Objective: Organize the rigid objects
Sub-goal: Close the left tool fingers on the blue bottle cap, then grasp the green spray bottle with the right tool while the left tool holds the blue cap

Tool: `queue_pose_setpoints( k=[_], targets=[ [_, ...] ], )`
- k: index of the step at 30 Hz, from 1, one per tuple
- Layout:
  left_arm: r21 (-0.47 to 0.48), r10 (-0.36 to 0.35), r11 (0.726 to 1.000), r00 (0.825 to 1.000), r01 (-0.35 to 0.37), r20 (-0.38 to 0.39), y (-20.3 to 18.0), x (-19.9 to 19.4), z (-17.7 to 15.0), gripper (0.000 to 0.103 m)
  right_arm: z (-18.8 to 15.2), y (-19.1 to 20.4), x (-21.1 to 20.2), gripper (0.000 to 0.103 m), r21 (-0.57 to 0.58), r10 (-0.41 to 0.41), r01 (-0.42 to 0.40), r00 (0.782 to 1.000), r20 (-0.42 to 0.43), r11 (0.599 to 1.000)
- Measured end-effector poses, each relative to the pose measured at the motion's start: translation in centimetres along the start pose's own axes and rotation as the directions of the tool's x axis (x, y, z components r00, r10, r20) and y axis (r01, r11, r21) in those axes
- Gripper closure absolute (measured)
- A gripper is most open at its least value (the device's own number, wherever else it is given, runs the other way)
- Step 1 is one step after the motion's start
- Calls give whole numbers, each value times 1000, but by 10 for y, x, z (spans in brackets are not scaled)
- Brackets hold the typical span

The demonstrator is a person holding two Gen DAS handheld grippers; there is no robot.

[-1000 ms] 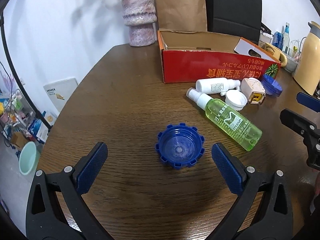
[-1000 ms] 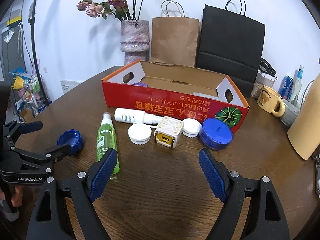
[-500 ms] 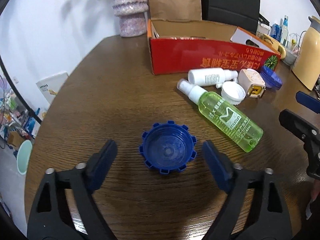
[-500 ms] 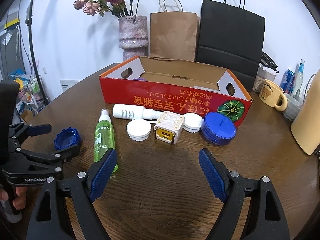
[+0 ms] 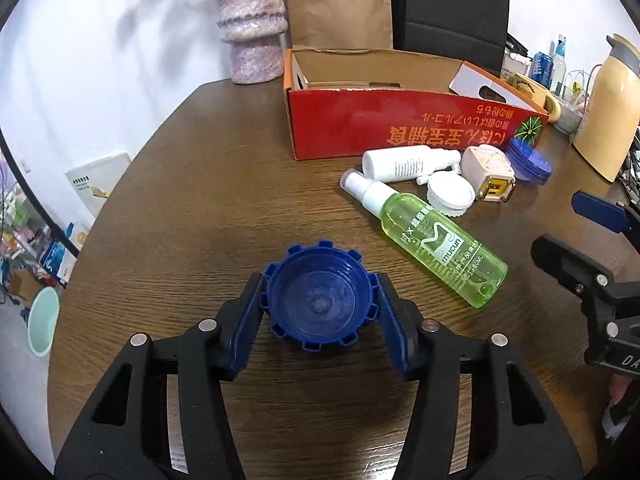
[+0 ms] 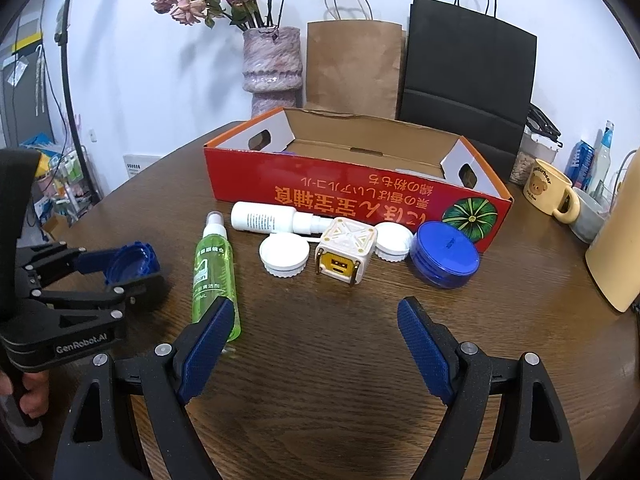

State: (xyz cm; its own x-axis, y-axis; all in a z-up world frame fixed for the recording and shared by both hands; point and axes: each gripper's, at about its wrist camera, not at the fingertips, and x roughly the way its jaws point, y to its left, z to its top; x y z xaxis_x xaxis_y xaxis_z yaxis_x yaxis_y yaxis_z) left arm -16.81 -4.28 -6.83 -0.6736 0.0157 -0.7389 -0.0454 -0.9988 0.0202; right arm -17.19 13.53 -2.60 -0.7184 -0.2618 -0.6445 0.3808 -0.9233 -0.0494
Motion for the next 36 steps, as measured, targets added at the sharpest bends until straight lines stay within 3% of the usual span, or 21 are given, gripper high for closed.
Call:
queue_pose_setpoints(
  k=[20,34,36],
  targets=[
    [-33,58,998,995,-56,81,21,-17,5,53,10,50,27,15,-131,70,-79,995,-67,988],
    [-74,78,995,993,-72,91,41,-18,5,53,28,60,61,15,-120,80,-95,989,-124,988],
    [-84,79,994,993,-72,91,43,-18,5,53,30,63,63,19,-121,86,-102,988,-127,987]
  ],
)
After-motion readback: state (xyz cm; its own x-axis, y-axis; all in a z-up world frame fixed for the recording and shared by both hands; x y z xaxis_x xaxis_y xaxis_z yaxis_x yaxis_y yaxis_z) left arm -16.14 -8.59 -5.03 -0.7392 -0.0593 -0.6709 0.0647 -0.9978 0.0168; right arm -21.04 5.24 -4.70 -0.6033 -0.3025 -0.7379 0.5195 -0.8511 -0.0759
